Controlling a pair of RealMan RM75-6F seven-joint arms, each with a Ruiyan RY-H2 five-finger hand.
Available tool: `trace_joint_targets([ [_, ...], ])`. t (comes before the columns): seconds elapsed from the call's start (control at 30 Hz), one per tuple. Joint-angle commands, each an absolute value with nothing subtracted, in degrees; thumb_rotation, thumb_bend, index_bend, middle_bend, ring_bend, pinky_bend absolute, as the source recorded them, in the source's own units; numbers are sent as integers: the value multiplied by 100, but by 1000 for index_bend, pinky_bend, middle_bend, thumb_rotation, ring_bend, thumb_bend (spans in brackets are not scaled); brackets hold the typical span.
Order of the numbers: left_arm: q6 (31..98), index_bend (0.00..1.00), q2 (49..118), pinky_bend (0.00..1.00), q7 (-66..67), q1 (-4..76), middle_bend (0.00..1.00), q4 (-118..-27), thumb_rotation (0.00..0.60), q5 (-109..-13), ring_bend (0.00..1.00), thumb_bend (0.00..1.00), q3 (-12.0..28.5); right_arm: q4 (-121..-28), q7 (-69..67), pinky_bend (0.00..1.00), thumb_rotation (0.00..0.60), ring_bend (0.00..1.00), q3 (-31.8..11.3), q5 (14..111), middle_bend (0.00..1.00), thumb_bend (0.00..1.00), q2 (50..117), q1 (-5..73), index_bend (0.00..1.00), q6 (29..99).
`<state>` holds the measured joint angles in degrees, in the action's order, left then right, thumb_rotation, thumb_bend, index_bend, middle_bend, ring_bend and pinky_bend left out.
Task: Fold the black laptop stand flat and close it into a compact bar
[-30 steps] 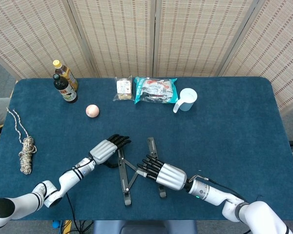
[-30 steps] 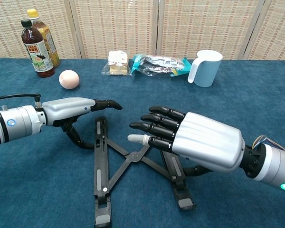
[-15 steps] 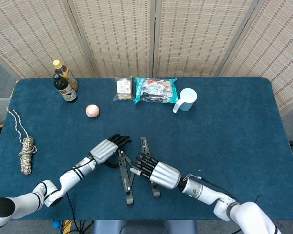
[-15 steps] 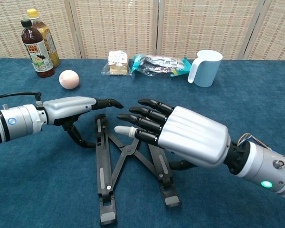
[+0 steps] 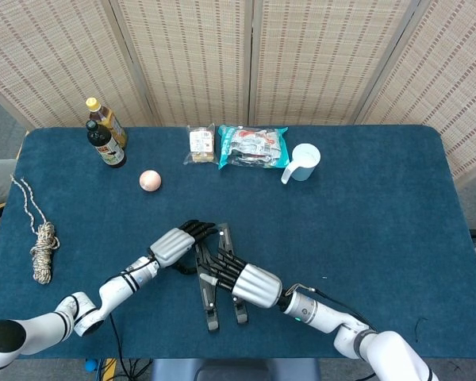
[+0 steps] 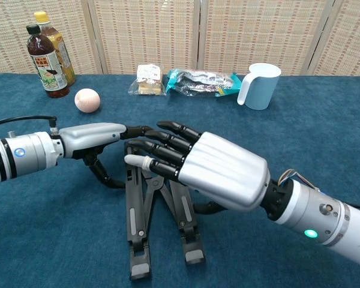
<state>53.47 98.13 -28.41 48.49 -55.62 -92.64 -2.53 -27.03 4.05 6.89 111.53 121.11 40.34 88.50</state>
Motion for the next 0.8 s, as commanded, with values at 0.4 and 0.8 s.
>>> trace_joint_targets([
  [0.4,5314,38,9683,0,-2679,4838,0,-5593,600,-9162,0,172,-212,-2774,281,0,600,0,822,11088,0,0,12037,4035,0,8973],
  [0.8,5536,38,9025,0,-2197,4523,0,-6160,600,-8839,0,172,-75,-6292,-264,0,600,0,925,10951,0,0,9759,4837,0,7699],
])
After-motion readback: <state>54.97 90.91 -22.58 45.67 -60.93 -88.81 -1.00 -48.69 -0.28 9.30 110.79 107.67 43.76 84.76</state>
